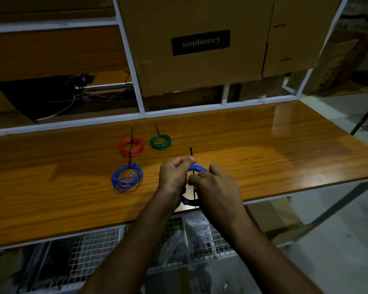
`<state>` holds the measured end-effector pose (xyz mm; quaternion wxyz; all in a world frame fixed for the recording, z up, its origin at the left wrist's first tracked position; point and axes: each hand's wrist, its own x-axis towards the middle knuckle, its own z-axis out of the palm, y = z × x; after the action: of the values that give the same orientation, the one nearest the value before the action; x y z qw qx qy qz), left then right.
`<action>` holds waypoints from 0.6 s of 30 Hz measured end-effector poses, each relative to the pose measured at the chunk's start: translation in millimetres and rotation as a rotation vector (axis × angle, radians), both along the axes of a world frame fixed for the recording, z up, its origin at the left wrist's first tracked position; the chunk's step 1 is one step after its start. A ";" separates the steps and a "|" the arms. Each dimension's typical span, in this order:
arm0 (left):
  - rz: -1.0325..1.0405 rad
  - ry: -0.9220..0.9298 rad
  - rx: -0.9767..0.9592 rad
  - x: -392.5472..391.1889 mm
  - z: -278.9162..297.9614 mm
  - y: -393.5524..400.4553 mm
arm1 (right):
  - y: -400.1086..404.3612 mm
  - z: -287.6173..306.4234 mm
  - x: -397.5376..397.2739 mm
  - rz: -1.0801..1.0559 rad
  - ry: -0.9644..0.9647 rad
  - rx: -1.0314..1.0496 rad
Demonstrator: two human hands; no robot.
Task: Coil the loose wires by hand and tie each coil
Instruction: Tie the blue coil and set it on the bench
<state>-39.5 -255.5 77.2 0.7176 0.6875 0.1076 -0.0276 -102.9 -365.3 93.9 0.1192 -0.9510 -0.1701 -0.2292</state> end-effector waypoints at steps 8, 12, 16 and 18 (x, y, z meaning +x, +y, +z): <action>0.016 0.003 -0.035 -1.6 0.9 4.5 | -9.3 -20.7 6.9 0.086 0.027 0.663; -0.010 -0.032 0.011 -4.3 -1.4 2.4 | -8.3 -21.4 7.4 0.039 0.096 0.921; -0.028 -0.077 0.069 -7.3 -3.9 -1.6 | -10.3 -20.0 4.4 0.053 0.112 1.012; -0.042 -0.090 0.084 -9.8 -3.5 -3.1 | -10.8 -15.6 2.5 0.040 0.127 1.080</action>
<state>-49.3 -258.7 73.7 0.6915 0.7197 0.0620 -0.0070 -100.4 -376.0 78.4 0.6053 -0.7630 -0.0386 -0.2237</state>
